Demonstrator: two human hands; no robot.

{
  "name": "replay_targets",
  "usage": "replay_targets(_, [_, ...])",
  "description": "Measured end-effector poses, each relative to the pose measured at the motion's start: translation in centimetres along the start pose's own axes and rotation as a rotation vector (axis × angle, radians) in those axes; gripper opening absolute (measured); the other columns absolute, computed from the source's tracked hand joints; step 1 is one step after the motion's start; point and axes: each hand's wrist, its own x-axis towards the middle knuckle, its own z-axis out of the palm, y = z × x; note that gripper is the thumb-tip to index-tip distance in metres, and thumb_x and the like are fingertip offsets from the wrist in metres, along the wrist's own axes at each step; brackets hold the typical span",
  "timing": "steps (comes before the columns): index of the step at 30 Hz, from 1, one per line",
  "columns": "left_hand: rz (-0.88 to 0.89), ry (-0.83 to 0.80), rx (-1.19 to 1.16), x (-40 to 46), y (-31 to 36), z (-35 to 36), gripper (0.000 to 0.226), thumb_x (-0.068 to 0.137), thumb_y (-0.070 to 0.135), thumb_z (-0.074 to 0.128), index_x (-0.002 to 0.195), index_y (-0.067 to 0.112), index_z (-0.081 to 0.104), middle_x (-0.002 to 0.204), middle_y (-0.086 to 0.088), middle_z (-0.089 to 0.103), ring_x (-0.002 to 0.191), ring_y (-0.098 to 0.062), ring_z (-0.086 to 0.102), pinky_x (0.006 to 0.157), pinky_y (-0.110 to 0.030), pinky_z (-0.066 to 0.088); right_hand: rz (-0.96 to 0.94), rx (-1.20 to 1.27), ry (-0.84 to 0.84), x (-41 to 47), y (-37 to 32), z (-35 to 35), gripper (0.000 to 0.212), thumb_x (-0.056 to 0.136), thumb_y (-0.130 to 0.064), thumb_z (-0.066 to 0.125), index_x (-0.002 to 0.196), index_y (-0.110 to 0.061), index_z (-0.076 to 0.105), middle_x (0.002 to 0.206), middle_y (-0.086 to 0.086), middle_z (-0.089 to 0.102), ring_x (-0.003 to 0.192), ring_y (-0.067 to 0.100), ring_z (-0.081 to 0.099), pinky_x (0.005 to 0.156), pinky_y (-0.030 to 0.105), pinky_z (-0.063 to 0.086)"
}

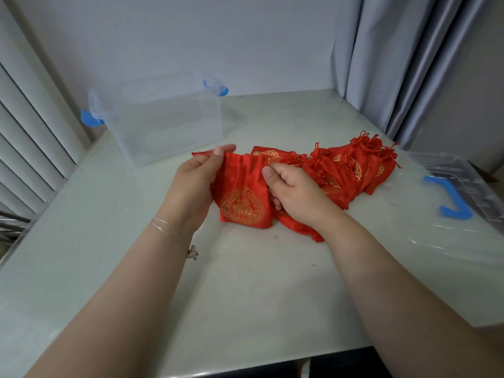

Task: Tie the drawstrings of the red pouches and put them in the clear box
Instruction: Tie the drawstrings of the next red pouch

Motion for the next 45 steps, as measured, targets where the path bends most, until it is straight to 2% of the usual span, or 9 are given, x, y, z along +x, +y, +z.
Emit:
replay_targets(7, [0.029,0.105,-0.003,0.2,-0.1,0.0,0.033,0.101,0.035,0.039,0.101,0.022,0.069,0.087,0.002,0.066,0.079,-0.017,0.055,0.073,-0.036,0.039,-0.029,-0.089,0.136,0.2,0.2,-0.5,0.041,0.099,-0.035,0.042,0.069,-0.008,0.042,0.063,0.007,0.037,0.054,0.017,0.036,0.054,0.041,0.035])
replay_targets(16, [0.066,0.188,0.149,0.6,0.3,-0.9,0.05,0.103,0.039,0.027,0.087,0.013,0.067,0.071,0.006,0.072,0.063,-0.007,0.063,0.057,-0.017,0.049,-0.032,-0.112,0.32,0.5,0.1,-2.0,0.033,0.1,-0.026,0.043,0.073,-0.015,0.06,0.068,-0.016,0.056,0.061,-0.008,0.051,0.064,0.012,0.038])
replay_targets(19, [0.098,0.23,0.217,0.7,0.2,-1.1,0.05,0.104,0.038,0.027,0.068,0.013,0.052,0.074,0.0,0.073,0.06,-0.012,0.064,0.06,-0.022,0.05,-0.027,-0.086,0.415,0.4,0.3,-2.3,0.037,0.102,-0.027,0.039,0.067,-0.023,0.051,0.059,-0.012,0.049,0.055,0.0,0.047,0.06,0.021,0.038])
replay_targets(23, [0.011,0.21,0.004,0.7,0.2,-1.0,0.048,0.103,0.038,0.028,0.062,0.015,0.035,0.078,-0.005,0.074,0.067,-0.016,0.068,0.074,-0.032,0.051,0.04,0.361,0.568,0.7,-0.2,-2.4,0.041,0.1,-0.017,0.04,0.059,-0.018,0.043,0.074,-0.002,0.062,0.066,0.007,0.055,0.058,0.022,0.041])
replay_targets(27, [-0.157,0.107,-0.139,0.3,0.2,-0.3,0.046,0.103,0.04,0.026,0.064,0.018,0.036,0.074,-0.002,0.074,0.071,-0.011,0.071,0.067,-0.023,0.053,0.013,0.975,0.472,0.3,-1.0,-2.6,0.047,0.096,-0.013,0.04,0.049,-0.022,0.04,0.093,0.002,0.072,0.095,0.015,0.066,0.059,0.019,0.042])
replay_targets(31, [-0.194,0.045,-0.287,0.0,0.6,0.4,0.045,0.103,0.038,0.028,0.065,0.017,0.039,0.077,-0.005,0.074,0.076,-0.013,0.072,0.072,-0.026,0.055,0.101,1.295,0.429,0.2,-1.4,-3.0,0.049,0.096,-0.019,0.041,0.047,-0.02,0.038,0.058,-0.002,0.057,0.065,0.014,0.064,0.047,0.018,0.039])
replay_targets(34, [-0.097,-0.039,-0.453,-0.1,0.7,0.5,0.049,0.102,0.036,0.03,0.064,0.013,0.05,0.092,-0.01,0.074,0.095,-0.018,0.07,0.08,-0.028,0.057,0.088,1.094,0.447,0.5,-1.4,-2.6,0.041,0.099,-0.022,0.04,0.058,-0.018,0.034,0.052,-0.003,0.037,0.05,0.012,0.044,0.043,0.022,0.029])
replay_targets(40, [0.094,-0.239,-0.413,-1.1,0.9,1.4,0.053,0.101,0.036,0.027,0.084,0.017,0.074,0.111,-0.005,0.07,0.118,-0.023,0.059,0.092,-0.03,0.051,-0.206,0.02,0.389,0.0,-1.3,-1.8,0.027,0.099,-0.023,0.045,0.075,-0.011,0.048,0.065,-0.001,0.042,0.061,0.004,0.04,0.061,0.017,0.035])
replay_targets(45, [0.272,-0.234,-0.252,-2.0,1.2,1.9,0.047,0.1,0.033,0.03,0.089,0.017,0.073,0.103,-0.007,0.071,0.107,-0.026,0.063,0.086,-0.032,0.051,-0.197,-0.022,0.283,-0.3,-1.4,-1.3,0.015,0.083,-0.019,0.07,0.093,-0.016,0.059,0.075,-0.013,0.04,0.065,0.003,0.038,0.067,0.012,0.035])
